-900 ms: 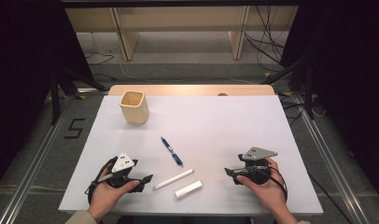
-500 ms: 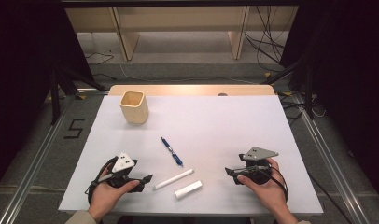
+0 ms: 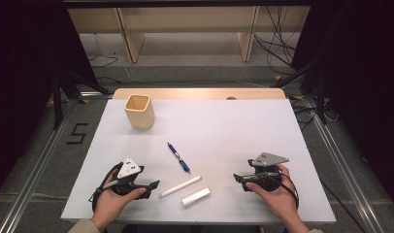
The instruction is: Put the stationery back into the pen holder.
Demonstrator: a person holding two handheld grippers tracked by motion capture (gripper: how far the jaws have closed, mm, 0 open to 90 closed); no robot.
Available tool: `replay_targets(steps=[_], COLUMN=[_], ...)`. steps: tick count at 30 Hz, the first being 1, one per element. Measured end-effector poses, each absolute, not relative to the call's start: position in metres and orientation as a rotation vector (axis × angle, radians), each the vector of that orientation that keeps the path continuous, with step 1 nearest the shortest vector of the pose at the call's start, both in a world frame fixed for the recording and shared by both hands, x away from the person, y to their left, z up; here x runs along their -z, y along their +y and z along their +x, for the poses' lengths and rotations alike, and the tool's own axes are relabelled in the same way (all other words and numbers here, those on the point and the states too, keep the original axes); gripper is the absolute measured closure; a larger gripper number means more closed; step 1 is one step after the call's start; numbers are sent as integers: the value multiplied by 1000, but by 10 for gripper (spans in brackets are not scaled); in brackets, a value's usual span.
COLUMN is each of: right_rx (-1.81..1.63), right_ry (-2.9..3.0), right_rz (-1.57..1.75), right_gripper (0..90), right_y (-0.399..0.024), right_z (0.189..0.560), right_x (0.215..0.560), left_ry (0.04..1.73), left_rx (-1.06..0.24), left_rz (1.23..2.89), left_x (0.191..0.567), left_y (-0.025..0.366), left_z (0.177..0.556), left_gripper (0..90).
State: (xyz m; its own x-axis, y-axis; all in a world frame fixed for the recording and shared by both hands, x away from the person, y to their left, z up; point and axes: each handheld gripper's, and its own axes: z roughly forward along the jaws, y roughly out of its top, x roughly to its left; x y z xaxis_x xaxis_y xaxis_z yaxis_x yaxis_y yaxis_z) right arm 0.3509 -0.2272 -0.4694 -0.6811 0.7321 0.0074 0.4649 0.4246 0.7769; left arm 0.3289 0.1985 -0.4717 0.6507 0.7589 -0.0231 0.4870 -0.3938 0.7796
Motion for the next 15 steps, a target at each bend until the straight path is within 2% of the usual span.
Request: replay_targets(steps=[15], right_rx=[-1126], right_ry=[2346], right_rz=[1033], right_gripper=[240], right_y=[-226], right_z=[350], right_x=[469], left_ry=[844], left_rx=[-385], left_rz=[2130], left_x=[467], left_y=[174], left_z=[324], left_gripper=[355])
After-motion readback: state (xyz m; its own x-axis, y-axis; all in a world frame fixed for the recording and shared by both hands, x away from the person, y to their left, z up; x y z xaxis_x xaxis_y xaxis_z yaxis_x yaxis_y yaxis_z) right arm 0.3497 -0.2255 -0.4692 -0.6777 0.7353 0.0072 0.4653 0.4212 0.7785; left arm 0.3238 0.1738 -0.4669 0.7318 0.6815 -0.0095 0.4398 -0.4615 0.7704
